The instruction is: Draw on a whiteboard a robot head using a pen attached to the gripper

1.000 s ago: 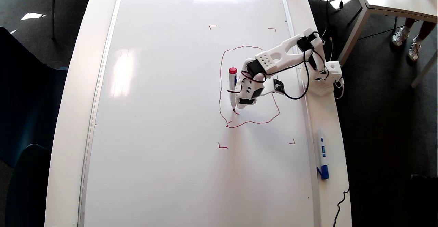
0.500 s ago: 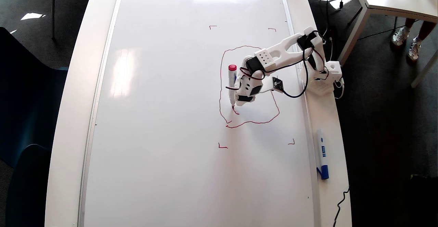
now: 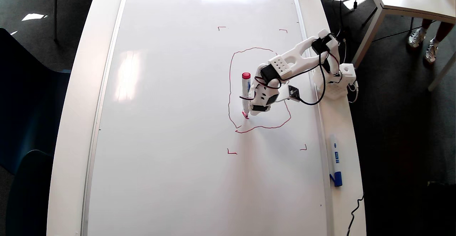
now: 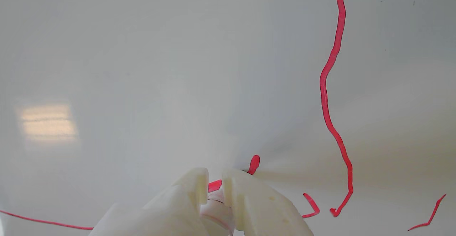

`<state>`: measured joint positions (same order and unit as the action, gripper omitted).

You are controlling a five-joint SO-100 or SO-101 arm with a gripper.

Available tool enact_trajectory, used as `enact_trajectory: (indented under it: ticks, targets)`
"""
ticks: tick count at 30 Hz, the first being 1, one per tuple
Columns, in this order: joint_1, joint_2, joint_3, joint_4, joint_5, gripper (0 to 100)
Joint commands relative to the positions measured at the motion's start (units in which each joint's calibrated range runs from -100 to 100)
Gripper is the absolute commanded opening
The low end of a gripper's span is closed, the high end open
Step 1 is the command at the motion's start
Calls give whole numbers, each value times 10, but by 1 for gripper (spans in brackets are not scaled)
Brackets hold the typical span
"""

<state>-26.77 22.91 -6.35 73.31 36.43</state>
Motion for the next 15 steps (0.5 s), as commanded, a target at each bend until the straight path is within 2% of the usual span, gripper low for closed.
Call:
enact_trajectory:
  ticks: [1, 15]
  targets:
    - [-12, -18, 46, 0, -2, 1]
    - [-8, -98, 166, -1, 0, 1]
